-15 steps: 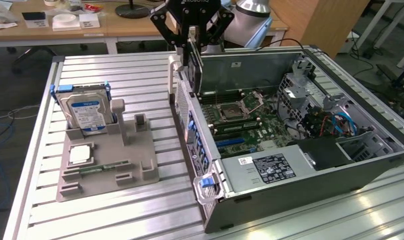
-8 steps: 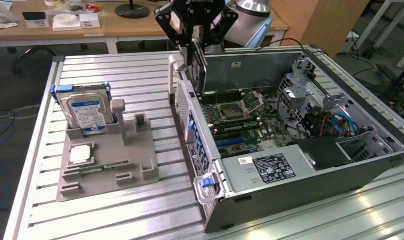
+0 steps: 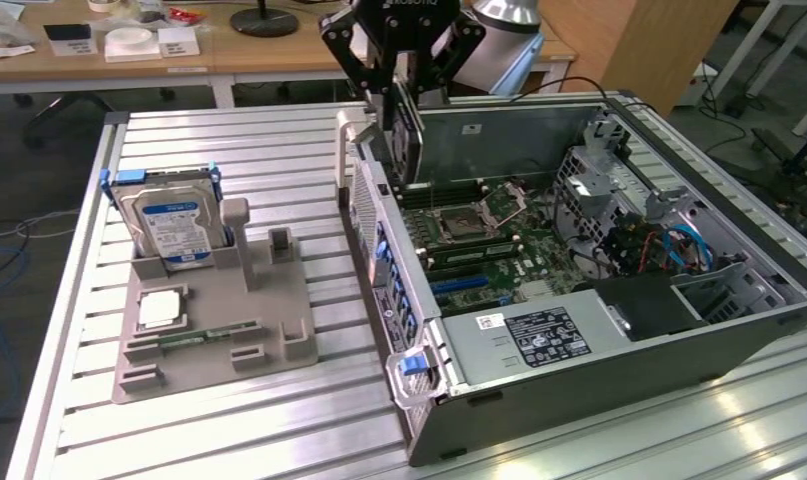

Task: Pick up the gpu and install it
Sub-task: 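Pick up the gpu and move the gpu toward the slot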

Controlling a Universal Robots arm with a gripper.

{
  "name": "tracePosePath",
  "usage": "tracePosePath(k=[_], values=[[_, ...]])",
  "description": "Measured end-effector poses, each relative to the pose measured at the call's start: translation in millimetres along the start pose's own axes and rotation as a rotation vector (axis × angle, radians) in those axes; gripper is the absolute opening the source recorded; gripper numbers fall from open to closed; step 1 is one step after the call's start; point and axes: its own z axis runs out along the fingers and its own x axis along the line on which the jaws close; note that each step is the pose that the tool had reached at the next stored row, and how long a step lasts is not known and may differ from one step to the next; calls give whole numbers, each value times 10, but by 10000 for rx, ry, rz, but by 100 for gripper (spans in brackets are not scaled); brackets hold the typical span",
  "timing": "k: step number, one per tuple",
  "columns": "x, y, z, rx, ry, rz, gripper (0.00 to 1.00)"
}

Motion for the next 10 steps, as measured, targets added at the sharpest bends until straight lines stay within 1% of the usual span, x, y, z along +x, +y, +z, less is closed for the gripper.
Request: tracePosePath(k=[10], values=[[-128, 6, 5, -14, 0, 1, 28]])
